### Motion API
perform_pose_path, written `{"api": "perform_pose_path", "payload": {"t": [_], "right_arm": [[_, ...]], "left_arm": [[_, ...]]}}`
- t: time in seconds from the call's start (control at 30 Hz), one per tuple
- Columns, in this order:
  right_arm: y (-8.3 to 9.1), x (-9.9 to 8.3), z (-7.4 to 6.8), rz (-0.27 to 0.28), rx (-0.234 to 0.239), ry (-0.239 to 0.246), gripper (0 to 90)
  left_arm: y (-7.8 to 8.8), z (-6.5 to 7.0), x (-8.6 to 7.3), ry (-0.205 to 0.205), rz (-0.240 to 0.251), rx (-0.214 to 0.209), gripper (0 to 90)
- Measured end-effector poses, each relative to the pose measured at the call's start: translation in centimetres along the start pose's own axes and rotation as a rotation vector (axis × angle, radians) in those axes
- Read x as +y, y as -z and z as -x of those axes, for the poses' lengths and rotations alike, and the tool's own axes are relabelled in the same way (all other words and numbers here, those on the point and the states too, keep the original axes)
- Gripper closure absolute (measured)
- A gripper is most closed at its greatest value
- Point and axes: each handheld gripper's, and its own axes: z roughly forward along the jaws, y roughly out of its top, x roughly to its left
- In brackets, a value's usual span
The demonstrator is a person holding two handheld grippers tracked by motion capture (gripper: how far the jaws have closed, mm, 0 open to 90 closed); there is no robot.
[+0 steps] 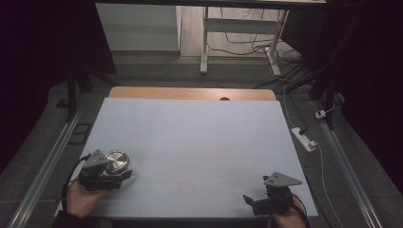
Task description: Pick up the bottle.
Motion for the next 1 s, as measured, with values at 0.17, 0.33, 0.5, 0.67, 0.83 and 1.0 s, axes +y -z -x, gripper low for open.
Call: {"api": "perform_pose_path", "payload": {"t": [0.17,0.33,0.5,0.67,0.83,1.0], "right_arm": [[0.0,0.0,0.0,0.001,0.000,0.000,0.0],[0.0,0.0,0.0,0.003,0.000,-0.003,0.0],[0.0,0.0,0.0,0.005,0.000,-0.005,0.0],[0.0,0.0,0.1,0.005,0.000,-0.006,0.0],[0.0,0.0,0.1,0.005,0.000,-0.008,0.0],[0.0,0.0,0.1,0.005,0.000,-0.008,0.0]], "left_arm": [[0.0,0.2,0.8,-0.014,0.004,-0.014,14.8],[-0.3,0.5,1.9,-0.040,0.011,-0.029,14.9],[-0.6,0.8,3.0,-0.060,0.019,-0.047,14.9],[-1.1,1.2,4.1,-0.083,0.020,-0.068,14.9],[-1.7,1.8,5.4,-0.116,0.018,-0.091,14.9],[-2.4,2.6,6.8,-0.149,0.019,-0.122,14.9]]}}
